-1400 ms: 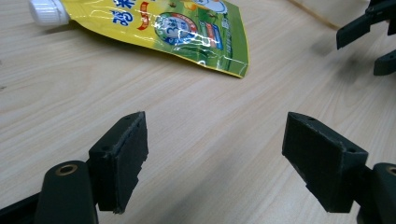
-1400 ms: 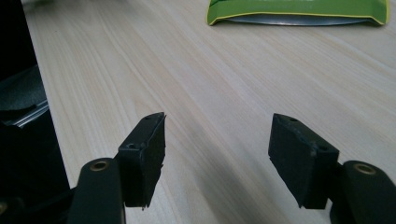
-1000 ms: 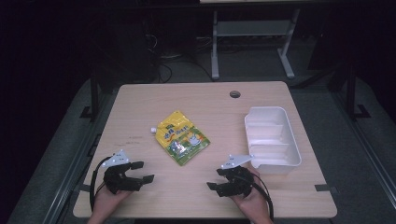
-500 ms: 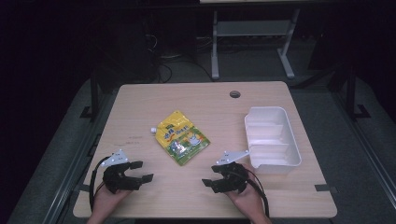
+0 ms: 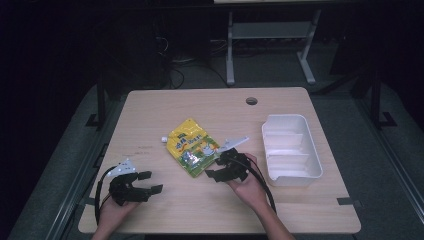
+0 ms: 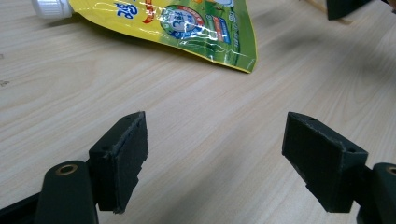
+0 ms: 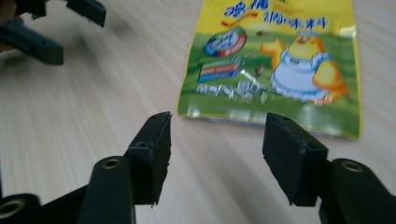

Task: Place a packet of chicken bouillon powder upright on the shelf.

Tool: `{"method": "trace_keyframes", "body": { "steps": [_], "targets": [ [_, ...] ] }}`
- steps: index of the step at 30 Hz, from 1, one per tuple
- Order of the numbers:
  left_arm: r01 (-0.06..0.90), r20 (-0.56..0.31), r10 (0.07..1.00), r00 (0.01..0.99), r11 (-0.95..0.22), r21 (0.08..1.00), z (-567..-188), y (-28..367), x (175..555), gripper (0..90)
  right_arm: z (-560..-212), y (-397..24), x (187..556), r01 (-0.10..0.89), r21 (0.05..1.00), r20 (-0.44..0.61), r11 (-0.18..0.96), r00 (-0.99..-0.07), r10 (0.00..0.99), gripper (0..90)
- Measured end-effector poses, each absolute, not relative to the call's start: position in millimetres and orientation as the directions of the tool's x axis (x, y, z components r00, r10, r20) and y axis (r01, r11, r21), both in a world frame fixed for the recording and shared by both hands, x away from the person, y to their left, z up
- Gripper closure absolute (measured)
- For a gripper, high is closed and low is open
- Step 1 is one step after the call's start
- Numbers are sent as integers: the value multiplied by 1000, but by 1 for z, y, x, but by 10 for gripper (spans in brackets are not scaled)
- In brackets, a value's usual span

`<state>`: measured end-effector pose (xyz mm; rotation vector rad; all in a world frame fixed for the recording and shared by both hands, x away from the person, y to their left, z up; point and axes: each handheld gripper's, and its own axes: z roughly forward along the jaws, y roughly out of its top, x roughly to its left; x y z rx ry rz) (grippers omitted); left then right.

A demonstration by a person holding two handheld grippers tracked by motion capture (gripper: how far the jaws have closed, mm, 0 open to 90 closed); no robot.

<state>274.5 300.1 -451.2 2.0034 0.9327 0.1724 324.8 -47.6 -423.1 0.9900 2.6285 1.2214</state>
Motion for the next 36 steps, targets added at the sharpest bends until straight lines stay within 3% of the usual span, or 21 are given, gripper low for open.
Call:
{"method": "trace_keyframes", "body": {
  "steps": [9,16,22,36],
  "targets": [
    [559,-233,684,691,-302,772,-452,302,278,223,-407,-21,356,530,682,156,505,-779,607,596],
    [564,-239,690,683,-290,773,-449,299,281,229,-423,-12,384,609,623,183,491,-724,665,725],
    [578,-255,702,665,-267,772,-447,297,285,235,-435,-12,395,645,610,199,460,-687,699,752],
    [643,-279,766,579,-220,734,-445,287,316,284,-441,-6,396,639,589,122,495,-676,727,849]
  ]
}}
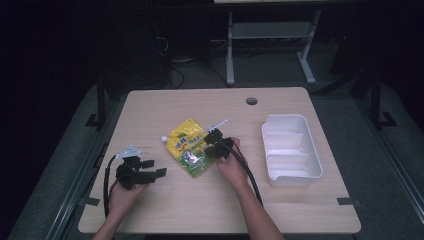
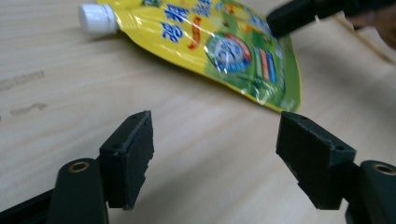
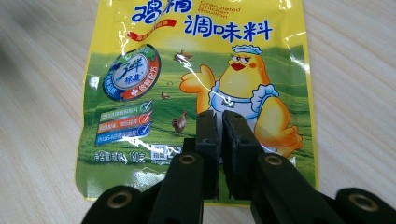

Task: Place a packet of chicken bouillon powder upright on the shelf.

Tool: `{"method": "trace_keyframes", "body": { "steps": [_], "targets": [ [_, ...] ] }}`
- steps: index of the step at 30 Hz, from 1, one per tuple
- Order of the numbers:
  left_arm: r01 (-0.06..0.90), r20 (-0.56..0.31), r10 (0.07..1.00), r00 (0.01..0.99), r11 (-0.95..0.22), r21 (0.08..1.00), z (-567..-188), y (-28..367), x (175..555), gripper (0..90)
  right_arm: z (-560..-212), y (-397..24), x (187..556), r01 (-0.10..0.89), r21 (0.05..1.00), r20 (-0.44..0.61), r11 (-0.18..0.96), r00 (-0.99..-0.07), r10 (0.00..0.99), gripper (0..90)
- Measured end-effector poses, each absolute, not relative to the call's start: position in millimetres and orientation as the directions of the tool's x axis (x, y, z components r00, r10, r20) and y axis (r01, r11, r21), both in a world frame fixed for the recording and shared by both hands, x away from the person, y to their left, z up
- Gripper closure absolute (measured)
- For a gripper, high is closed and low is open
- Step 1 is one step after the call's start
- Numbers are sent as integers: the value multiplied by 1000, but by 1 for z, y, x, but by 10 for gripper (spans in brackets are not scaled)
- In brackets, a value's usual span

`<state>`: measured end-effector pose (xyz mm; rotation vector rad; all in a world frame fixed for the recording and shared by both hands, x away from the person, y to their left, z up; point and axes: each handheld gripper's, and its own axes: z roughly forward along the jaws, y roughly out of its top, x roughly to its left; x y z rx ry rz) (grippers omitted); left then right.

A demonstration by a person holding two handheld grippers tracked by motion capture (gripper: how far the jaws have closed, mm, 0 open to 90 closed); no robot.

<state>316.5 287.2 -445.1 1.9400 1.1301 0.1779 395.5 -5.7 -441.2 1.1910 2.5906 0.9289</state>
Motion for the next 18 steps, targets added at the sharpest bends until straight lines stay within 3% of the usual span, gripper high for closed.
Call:
{"method": "trace_keyframes", "body": {
  "steps": [18],
  "targets": [
    [754,-415,792,447,-85,651,-447,270,387,387,-442,-7,398,632,587,128,507,-690,712,855]
  ]
}}
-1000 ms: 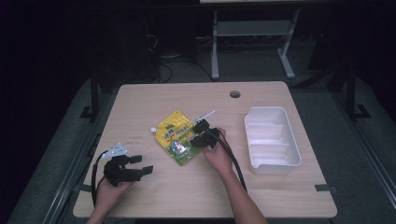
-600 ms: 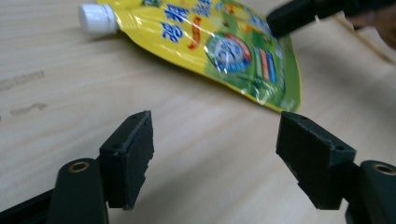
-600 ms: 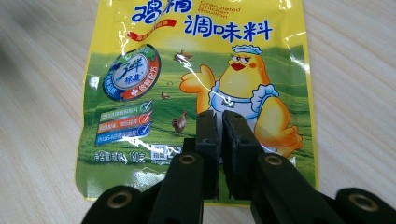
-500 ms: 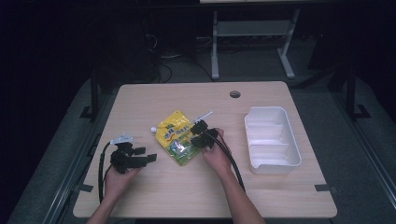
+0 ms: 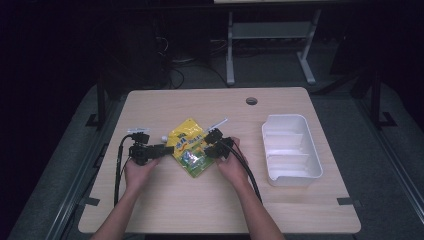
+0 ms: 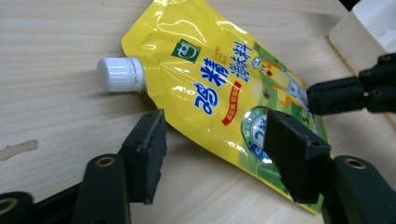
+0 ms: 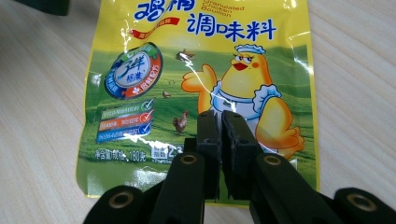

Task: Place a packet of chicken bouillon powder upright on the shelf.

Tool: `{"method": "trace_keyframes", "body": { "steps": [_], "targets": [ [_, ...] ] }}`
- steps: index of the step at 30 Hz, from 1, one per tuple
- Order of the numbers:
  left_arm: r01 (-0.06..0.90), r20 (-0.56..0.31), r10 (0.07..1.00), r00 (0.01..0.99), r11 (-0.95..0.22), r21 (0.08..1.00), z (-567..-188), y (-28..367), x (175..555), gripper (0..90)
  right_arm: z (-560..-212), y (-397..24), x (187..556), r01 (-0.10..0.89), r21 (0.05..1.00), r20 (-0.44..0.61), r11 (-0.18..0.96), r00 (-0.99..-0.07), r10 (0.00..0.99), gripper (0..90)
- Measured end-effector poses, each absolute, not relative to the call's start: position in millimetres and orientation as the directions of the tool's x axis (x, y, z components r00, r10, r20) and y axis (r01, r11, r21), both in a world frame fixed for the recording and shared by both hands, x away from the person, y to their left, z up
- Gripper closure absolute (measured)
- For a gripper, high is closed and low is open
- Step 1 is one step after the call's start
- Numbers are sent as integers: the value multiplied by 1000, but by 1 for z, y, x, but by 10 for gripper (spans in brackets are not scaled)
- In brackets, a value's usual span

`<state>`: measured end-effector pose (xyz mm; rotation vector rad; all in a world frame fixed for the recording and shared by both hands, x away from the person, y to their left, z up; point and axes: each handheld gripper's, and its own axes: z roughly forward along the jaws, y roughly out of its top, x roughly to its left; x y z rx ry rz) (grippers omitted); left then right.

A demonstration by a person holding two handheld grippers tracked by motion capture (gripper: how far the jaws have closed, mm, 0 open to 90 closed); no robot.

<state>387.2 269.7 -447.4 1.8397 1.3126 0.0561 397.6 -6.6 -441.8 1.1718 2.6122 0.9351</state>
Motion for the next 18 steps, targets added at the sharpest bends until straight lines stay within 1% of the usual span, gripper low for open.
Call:
{"method": "trace_keyframes", "body": {
  "steps": [2,7,10,15,18],
  "targets": [
    [767,-412,796,444,-99,634,-449,268,392,383,-442,-6,397,631,586,126,509,-691,712,855],
    [765,-409,805,430,-84,639,-452,263,396,380,-442,-7,398,628,589,128,508,-694,709,855],
    [784,-449,797,403,-48,619,-457,267,401,410,-442,-7,398,627,589,128,511,-696,707,854],
    [792,-464,797,388,-31,609,-461,268,404,413,-443,-7,398,626,588,130,512,-698,705,855],
    [802,-493,786,374,-7,597,-465,268,407,426,-443,-8,399,627,588,133,512,-699,703,855]
  ]
}}
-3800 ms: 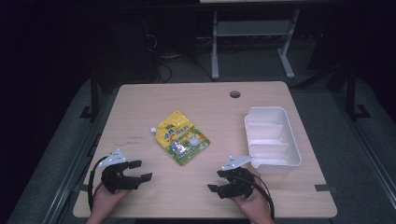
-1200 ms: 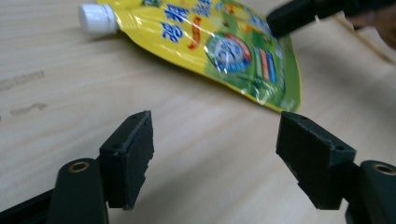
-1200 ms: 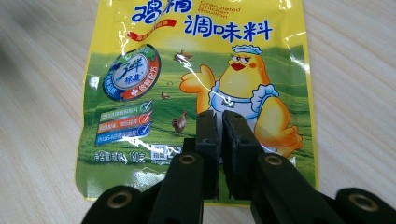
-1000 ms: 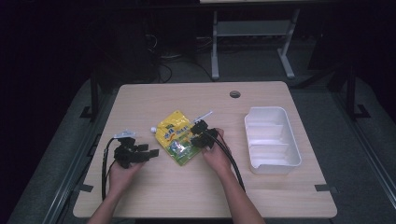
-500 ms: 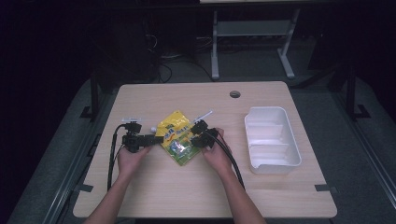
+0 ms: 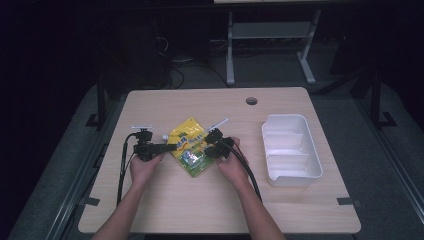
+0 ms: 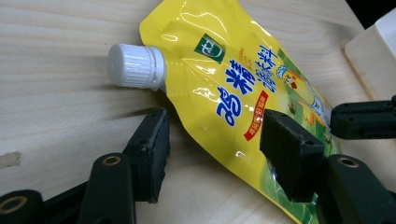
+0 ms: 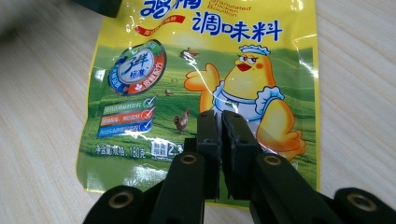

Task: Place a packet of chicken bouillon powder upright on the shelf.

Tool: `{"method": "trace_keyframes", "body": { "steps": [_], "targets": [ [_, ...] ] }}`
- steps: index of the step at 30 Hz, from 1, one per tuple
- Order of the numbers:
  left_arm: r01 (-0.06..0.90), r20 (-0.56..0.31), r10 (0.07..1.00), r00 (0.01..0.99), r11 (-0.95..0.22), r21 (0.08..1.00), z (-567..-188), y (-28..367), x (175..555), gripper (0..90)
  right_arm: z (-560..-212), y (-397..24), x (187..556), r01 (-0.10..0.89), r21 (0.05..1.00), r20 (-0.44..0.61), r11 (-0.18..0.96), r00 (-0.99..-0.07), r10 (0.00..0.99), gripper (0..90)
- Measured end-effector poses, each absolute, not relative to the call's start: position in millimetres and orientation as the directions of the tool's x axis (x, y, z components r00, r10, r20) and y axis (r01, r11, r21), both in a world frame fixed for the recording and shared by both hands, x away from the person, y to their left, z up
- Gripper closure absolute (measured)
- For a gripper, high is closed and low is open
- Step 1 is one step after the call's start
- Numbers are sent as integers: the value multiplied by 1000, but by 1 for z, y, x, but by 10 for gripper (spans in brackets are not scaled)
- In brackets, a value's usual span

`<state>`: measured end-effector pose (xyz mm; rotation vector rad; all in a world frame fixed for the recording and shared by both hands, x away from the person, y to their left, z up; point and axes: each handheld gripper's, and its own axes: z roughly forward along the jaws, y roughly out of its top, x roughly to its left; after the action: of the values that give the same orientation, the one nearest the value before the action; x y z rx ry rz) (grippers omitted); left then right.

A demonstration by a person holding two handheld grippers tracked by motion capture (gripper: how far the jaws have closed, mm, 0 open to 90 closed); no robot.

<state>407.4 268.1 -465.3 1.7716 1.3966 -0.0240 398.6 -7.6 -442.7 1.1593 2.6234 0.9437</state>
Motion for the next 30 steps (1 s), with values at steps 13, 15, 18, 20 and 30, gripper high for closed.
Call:
{"method": "trace_keyframes", "body": {
  "steps": [13,15,18,20,30],
  "targets": [
    [814,-603,695,392,45,580,-477,269,415,739,-444,-8,398,625,588,136,513,-701,700,855],
    [808,-613,682,398,55,586,-475,271,415,780,-444,-9,398,623,589,139,514,-705,695,854],
    [802,-631,656,415,64,594,-471,271,413,862,-443,-9,398,614,583,122,532,-713,690,777],
    [796,-624,654,427,56,603,-469,271,412,881,-442,-10,397,605,576,105,550,-722,684,686],
    [719,-584,608,538,31,694,-442,279,398,899,-430,-21,387,591,651,153,476,-716,681,434]
  ]
}}
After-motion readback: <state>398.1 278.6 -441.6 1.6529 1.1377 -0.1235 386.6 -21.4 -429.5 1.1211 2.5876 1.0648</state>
